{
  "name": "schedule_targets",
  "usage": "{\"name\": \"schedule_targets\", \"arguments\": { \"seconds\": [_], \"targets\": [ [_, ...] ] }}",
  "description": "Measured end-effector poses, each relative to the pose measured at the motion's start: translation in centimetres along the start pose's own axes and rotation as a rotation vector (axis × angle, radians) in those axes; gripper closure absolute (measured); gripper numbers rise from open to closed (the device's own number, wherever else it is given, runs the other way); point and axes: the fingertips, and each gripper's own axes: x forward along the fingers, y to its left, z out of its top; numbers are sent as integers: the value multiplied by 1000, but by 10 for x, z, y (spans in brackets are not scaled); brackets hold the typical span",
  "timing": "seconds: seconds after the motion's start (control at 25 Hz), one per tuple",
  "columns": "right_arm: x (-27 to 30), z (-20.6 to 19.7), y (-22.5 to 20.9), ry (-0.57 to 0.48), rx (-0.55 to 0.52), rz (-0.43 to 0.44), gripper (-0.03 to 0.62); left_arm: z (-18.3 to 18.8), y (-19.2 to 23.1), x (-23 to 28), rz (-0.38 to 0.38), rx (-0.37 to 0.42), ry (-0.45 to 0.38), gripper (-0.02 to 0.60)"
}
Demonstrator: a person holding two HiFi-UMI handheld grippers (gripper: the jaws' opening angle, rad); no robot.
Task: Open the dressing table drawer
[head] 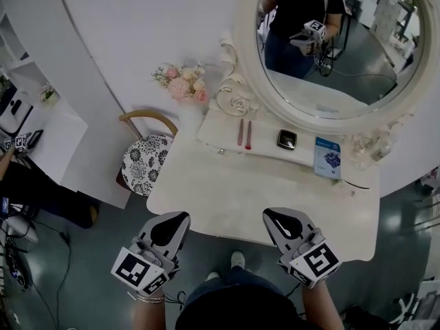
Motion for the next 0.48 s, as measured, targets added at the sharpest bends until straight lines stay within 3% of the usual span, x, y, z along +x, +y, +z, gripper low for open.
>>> {"name": "schedule_targets", "arguments": {
  "seconds": [0.48],
  "targets": [
    [-8, -8, -28, 7, 4, 28, 574, -6, -8, 24, 36, -8, 9, 563]
  ]
}}
